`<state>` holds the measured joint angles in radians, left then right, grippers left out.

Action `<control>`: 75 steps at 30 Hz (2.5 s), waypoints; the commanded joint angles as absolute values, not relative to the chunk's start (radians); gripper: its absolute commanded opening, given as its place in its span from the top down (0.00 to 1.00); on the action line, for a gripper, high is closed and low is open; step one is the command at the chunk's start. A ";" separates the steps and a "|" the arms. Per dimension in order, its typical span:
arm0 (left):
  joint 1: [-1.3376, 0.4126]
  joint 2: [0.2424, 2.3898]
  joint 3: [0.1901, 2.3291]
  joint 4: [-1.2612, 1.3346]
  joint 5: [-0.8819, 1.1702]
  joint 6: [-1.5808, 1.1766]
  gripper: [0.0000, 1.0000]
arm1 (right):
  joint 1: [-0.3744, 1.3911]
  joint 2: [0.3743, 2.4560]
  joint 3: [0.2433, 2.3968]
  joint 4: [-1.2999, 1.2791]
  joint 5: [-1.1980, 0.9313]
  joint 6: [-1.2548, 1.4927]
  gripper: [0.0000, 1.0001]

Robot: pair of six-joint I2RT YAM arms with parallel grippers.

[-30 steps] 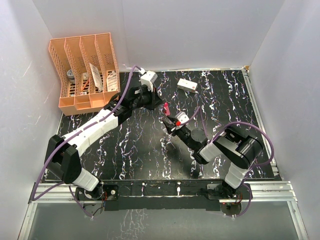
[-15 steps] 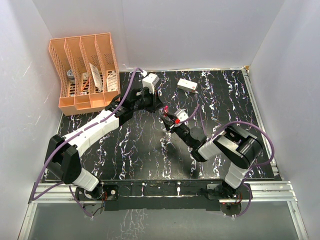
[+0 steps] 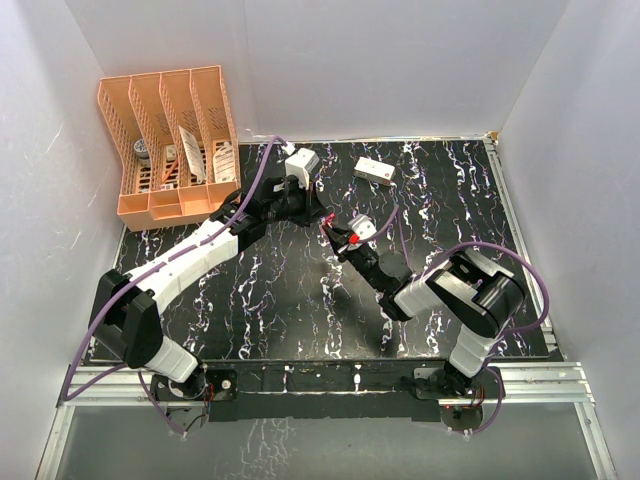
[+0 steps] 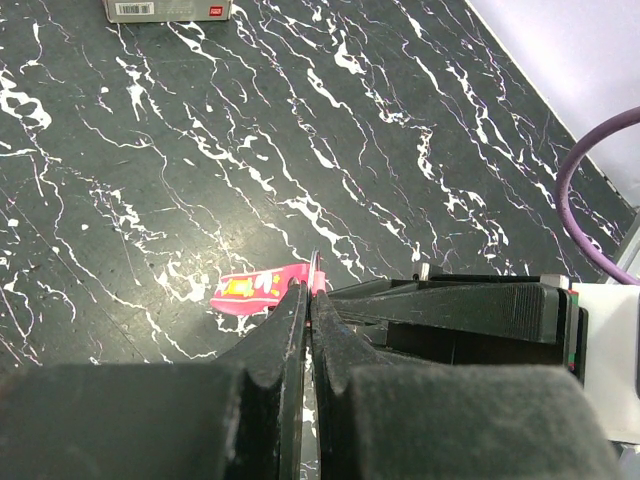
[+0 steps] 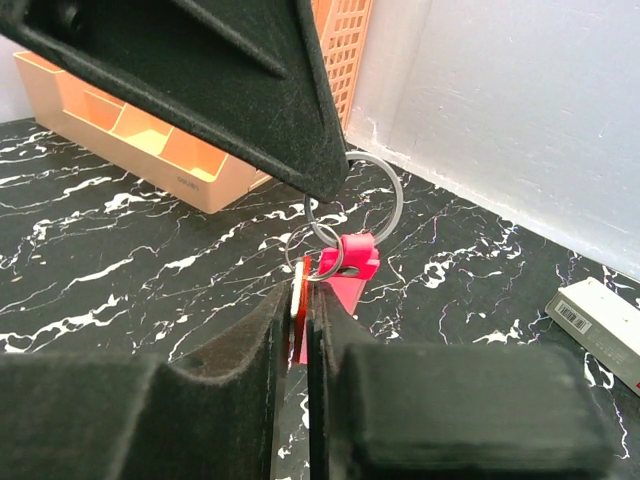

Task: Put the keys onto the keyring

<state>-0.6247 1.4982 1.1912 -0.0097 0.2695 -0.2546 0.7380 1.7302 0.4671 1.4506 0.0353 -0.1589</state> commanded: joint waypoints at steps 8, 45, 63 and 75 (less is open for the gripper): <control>-0.632 1.492 1.270 -0.165 0.265 -0.210 1.00 | 0.739 1.717 0.484 1.811 0.097 -0.203 0.98; -0.637 1.655 1.458 -0.446 0.466 -0.105 1.00 | 0.702 1.671 0.496 1.718 0.142 -0.267 1.00; -0.637 1.692 1.514 -0.513 0.426 -0.083 1.00 | 0.702 1.653 0.476 1.713 0.145 -0.248 1.00; -0.637 1.800 1.723 -0.728 0.422 -0.020 1.00 | 0.702 1.617 0.438 1.671 0.137 -0.200 1.00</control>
<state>-0.6289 1.7756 1.6424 -0.5953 0.4202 -0.0494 0.6983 1.6756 0.4438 1.4490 0.1532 -0.2298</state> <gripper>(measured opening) 0.009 0.049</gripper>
